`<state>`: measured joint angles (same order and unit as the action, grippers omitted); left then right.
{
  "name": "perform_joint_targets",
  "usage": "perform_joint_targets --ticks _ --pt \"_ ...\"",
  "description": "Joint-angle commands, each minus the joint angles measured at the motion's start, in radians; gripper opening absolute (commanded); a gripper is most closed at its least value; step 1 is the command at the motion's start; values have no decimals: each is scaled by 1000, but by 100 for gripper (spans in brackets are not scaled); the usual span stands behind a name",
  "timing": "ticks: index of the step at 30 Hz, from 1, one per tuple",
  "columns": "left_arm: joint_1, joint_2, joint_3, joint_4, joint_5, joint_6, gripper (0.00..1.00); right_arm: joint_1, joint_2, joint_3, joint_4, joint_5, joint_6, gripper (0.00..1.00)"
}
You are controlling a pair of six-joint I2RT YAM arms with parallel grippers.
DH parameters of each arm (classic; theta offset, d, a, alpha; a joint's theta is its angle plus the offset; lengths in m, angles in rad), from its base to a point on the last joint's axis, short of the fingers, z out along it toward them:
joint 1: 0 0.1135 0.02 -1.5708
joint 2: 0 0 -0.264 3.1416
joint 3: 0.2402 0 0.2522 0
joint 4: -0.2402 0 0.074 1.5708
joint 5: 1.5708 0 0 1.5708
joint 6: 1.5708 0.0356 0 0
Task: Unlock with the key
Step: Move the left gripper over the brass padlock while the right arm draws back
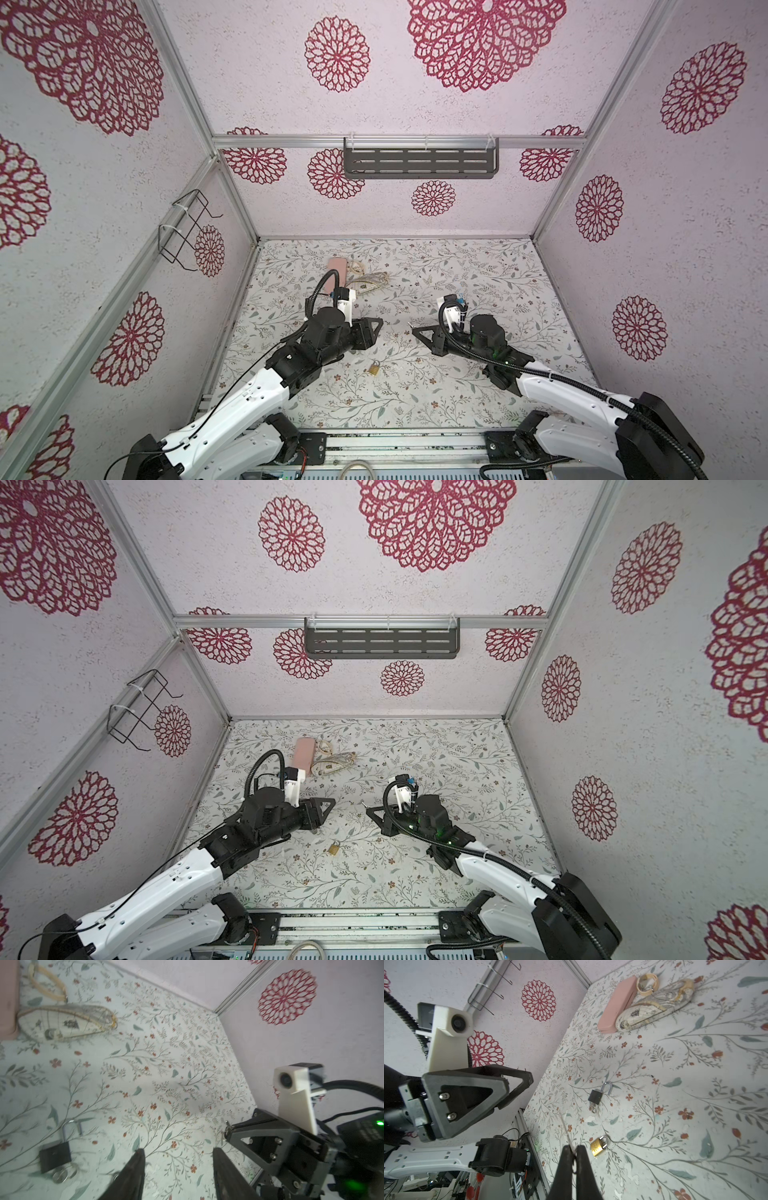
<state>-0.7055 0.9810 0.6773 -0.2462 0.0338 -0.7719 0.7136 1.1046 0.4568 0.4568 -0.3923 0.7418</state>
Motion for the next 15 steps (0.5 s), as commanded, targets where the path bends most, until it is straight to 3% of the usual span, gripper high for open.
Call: perform_joint_targets --ticks 1,15 --pt "-28 65 27 -188 -44 -10 53 9 -7 -14 -15 38 -18 0" --pt "-159 441 162 -334 -129 46 50 38 89 -77 43 60 30 0"
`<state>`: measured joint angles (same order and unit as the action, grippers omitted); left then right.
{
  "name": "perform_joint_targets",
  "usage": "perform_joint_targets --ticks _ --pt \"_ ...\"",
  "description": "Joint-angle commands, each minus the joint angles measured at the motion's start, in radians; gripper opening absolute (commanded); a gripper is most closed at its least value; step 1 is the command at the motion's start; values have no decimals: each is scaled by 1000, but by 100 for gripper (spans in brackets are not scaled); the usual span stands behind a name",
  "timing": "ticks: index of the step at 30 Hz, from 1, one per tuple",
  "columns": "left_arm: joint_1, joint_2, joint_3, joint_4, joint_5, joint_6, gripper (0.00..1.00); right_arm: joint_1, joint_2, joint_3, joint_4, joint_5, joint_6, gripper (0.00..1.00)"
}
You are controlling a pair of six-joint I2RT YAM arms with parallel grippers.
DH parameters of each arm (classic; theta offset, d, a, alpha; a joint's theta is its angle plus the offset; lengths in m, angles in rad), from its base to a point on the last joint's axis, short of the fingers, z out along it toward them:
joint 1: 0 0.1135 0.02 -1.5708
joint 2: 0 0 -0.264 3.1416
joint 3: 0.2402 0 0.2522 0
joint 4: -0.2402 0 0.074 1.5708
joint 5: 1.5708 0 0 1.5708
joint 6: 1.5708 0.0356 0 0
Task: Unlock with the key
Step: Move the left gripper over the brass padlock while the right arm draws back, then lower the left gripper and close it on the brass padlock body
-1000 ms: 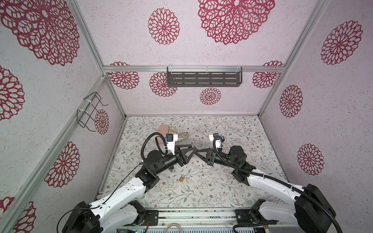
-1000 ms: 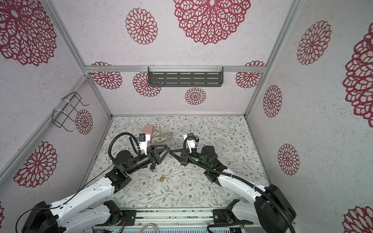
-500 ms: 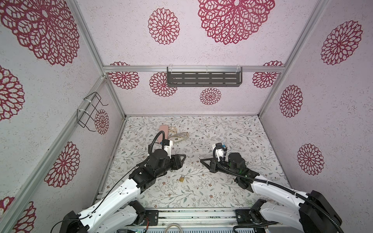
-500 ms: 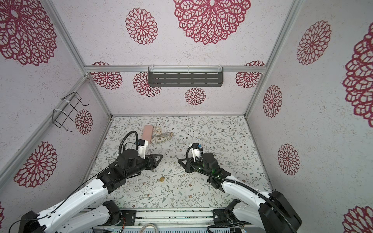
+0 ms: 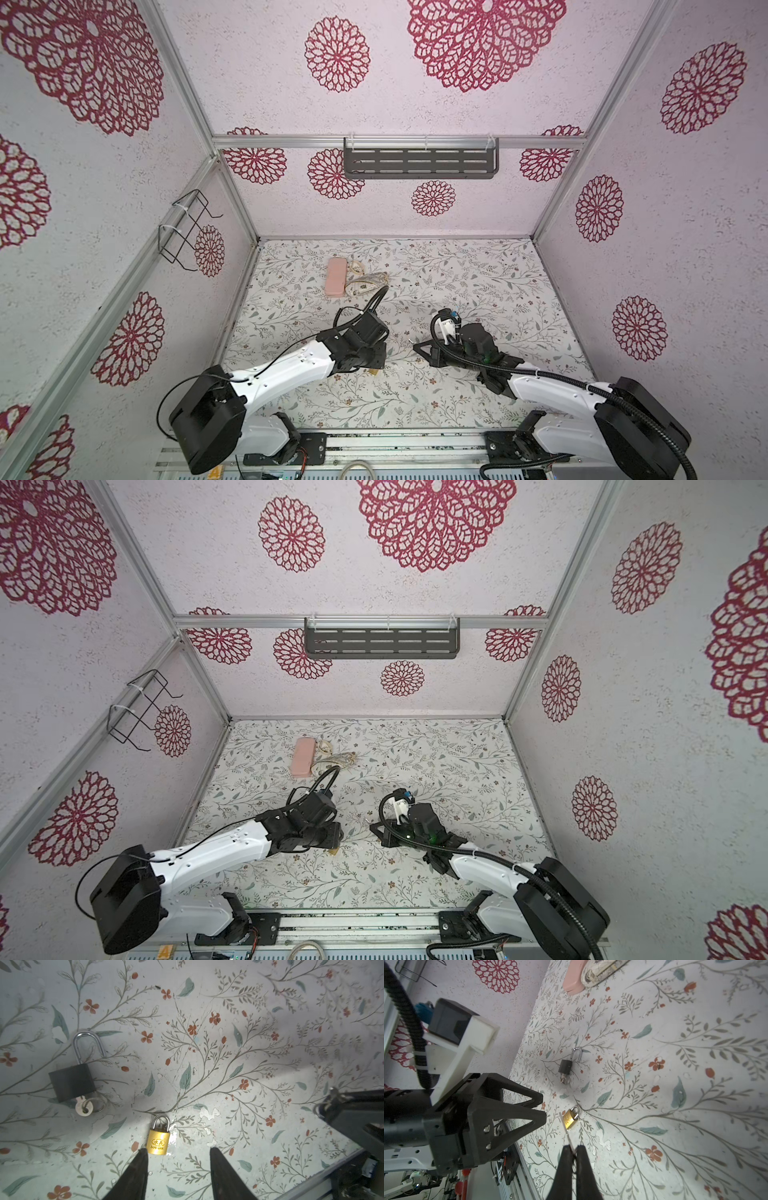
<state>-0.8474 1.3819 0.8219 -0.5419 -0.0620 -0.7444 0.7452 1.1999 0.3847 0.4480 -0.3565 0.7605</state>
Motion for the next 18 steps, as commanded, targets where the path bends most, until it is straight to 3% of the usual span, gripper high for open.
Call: perform_joint_targets --ticks 1,18 --pt "-17 58 22 -44 -36 20 50 6 -6 -3 41 31 10 0" --pt "-44 261 109 -122 -49 -8 50 6 -37 -4 -26 91 -7 0"
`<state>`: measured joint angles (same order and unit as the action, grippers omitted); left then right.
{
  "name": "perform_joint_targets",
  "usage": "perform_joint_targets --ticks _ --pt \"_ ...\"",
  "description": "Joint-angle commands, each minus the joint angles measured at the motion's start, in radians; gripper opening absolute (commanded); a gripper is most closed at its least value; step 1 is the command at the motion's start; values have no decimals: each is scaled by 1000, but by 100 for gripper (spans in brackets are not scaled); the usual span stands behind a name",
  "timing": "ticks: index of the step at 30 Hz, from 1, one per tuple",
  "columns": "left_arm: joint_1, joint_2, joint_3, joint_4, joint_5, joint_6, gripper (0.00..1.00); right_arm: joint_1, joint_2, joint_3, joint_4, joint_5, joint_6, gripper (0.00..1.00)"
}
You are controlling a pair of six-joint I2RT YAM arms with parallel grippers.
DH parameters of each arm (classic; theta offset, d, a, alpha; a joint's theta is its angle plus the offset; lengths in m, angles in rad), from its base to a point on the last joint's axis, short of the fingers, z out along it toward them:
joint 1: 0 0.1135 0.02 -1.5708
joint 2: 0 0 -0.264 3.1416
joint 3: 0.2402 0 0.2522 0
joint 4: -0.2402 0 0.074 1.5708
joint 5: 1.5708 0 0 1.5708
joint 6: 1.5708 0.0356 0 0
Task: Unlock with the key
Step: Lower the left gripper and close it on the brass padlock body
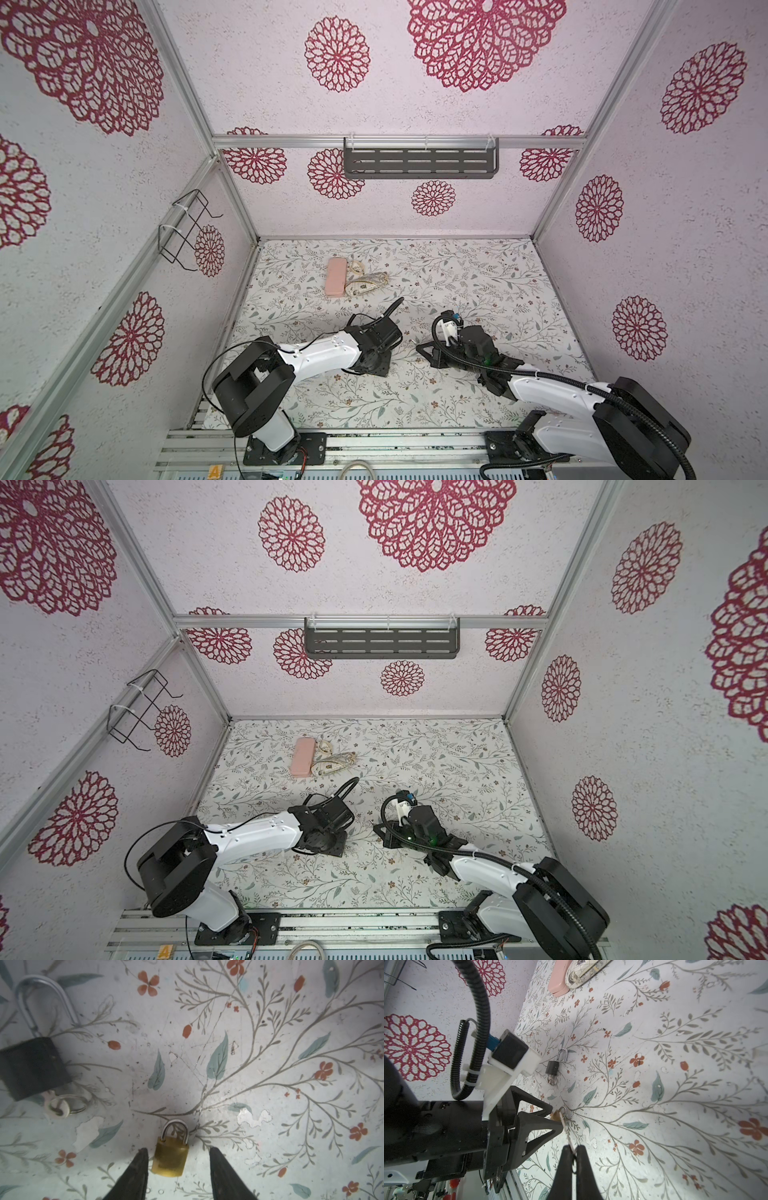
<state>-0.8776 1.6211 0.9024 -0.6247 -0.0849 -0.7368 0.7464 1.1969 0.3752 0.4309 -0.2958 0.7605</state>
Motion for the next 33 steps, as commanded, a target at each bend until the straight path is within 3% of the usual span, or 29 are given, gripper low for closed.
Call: perform_joint_targets --ticks 1,16,33 --pt "-18 30 38 -54 -32 -21 50 5 -37 5 -10 30 -10 0" --pt "-60 111 107 -142 -88 -86 42 4 -31 7 -1 14 -31 0" --pt "-74 161 112 -122 -91 -136 36 4 6 18 22 -2 -35 0"
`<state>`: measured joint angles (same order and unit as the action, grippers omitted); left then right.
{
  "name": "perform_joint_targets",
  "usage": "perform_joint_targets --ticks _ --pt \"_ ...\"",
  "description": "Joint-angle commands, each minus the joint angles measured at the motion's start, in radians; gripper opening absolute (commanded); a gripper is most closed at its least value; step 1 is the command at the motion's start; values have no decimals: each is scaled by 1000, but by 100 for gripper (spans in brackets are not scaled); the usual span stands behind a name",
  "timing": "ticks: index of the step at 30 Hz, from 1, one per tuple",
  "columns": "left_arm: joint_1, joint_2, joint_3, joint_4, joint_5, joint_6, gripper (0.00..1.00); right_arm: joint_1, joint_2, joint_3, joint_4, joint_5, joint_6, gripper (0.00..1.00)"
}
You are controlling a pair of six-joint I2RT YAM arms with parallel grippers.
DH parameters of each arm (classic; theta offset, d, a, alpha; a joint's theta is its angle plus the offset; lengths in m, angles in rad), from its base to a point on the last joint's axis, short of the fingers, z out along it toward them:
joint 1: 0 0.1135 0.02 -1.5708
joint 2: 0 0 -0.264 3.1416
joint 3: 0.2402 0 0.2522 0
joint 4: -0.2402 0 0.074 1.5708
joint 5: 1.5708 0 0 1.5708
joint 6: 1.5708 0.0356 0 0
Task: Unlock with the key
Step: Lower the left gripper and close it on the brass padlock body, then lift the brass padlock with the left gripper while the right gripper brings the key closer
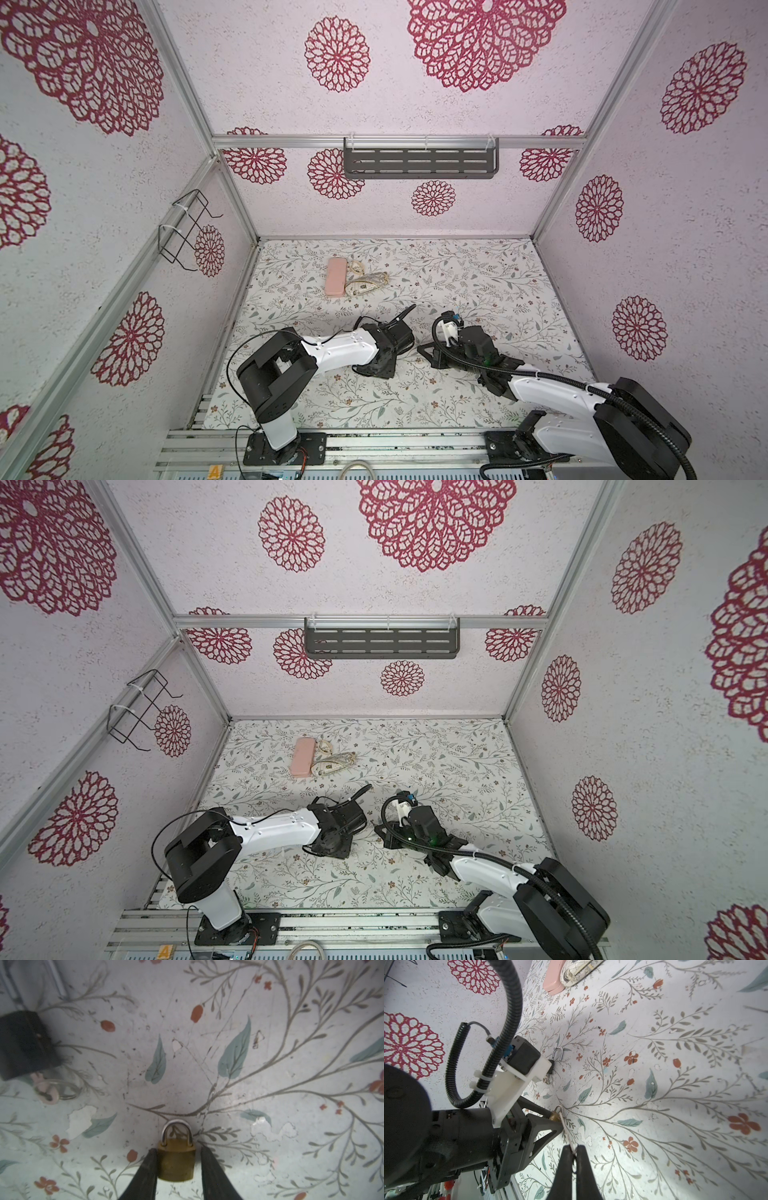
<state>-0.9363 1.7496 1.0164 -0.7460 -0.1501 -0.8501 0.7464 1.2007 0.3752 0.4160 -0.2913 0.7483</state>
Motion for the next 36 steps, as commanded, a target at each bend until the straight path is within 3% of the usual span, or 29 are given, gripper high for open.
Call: perform_joint_targets --ticks 1,9,13,17,26,28,32,36 --pt "-16 32 -5 0 -30 -25 36 4 3 15 37 -4 -24 0" --pt "-15 40 -14 -9 -56 -22 30 4 13 23 38 -6 -24 0" --pt "-16 41 -1 -18 -64 -18 21 4 17 33 42 -17 -12 0" --pt "-16 22 0 1 -76 -9 18 4 5 30 24 4 -11 0" --pt "2 -53 81 39 -124 -19 0 5 -22 25 12 67 81 0" --pt "8 -77 103 41 -143 -30 0 10 -30 14 47 74 116 0" --pt "27 -146 99 123 -156 -47 0 51 -68 -5 75 171 137 0" --pt "78 -226 57 250 -94 -98 0 102 -106 3 54 288 143 0"
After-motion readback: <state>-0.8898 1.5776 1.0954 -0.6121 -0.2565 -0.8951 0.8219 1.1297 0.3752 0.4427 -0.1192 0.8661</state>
